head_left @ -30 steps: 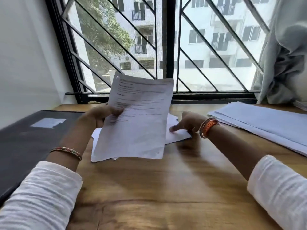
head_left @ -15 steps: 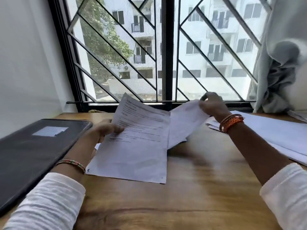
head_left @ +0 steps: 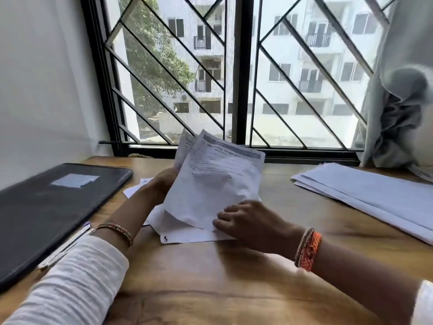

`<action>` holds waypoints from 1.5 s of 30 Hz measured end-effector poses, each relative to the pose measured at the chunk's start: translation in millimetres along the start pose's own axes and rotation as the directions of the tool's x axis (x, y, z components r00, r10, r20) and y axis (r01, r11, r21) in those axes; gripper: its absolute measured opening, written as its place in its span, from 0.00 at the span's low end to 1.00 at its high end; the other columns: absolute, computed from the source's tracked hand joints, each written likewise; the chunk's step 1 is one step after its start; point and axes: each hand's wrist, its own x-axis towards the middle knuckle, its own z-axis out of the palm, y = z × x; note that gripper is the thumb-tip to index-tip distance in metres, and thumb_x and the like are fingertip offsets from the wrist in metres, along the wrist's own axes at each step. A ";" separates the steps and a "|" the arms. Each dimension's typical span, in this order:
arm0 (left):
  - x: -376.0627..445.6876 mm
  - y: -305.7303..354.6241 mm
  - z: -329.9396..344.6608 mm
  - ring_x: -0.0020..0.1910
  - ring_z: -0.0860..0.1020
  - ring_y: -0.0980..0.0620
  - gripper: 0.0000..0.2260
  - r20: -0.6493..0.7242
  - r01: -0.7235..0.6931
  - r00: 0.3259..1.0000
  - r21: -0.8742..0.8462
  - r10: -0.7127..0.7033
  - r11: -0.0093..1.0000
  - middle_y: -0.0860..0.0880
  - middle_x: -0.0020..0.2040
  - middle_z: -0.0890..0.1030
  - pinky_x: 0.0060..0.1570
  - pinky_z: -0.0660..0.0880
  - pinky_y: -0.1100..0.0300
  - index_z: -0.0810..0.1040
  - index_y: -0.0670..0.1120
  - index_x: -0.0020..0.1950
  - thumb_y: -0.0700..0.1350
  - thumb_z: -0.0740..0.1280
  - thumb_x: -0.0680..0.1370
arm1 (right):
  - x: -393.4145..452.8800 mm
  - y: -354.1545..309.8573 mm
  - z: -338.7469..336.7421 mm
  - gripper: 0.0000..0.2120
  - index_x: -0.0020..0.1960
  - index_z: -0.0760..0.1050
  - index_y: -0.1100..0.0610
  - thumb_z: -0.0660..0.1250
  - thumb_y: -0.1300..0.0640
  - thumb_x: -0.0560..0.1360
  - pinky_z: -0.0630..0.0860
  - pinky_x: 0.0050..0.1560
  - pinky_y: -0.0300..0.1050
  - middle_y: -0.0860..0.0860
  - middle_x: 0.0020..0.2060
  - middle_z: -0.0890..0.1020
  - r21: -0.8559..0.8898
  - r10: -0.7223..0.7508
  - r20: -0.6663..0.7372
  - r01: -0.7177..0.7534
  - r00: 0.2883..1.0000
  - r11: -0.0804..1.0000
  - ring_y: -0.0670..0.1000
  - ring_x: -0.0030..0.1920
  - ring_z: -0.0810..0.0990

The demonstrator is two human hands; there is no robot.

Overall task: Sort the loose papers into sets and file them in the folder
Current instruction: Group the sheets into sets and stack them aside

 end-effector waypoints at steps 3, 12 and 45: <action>1.9 -3.7 1.2 0.36 0.76 0.53 0.19 0.003 -0.019 1.000 0.007 0.019 1.000 0.44 0.45 0.79 0.26 0.72 0.70 0.73 0.39 0.60 0.52 0.52 0.83 | 4.3 -4.6 1.0 0.05 0.41 0.74 0.52 0.64 0.61 0.72 0.75 0.33 0.47 0.48 0.34 0.79 0.085 0.008 0.063 -0.013 0.998 0.996 0.52 0.37 0.81; -2.4 -10.1 -1.2 0.27 0.80 0.56 0.13 0.034 -0.039 0.999 -0.087 0.042 0.995 0.52 0.31 0.83 0.26 0.75 0.66 0.76 0.41 0.51 0.31 0.70 0.69 | -8.7 32.8 -0.6 0.27 0.58 0.78 0.53 0.55 0.35 0.74 0.72 0.59 0.52 0.51 0.54 0.82 0.477 0.744 -0.101 -0.624 0.661 0.619 0.53 0.57 0.79; 5.3 -6.3 4.6 0.29 0.82 0.54 0.03 -0.028 -0.190 0.982 -0.213 0.188 0.958 0.45 0.42 0.81 0.26 0.78 0.60 0.77 0.43 0.50 0.37 0.65 0.77 | -80.8 124.1 8.4 0.06 0.40 0.75 0.59 0.65 0.65 0.74 0.71 0.44 0.41 0.54 0.37 0.81 0.839 0.989 -0.080 -0.545 -0.123 0.000 0.53 0.42 0.78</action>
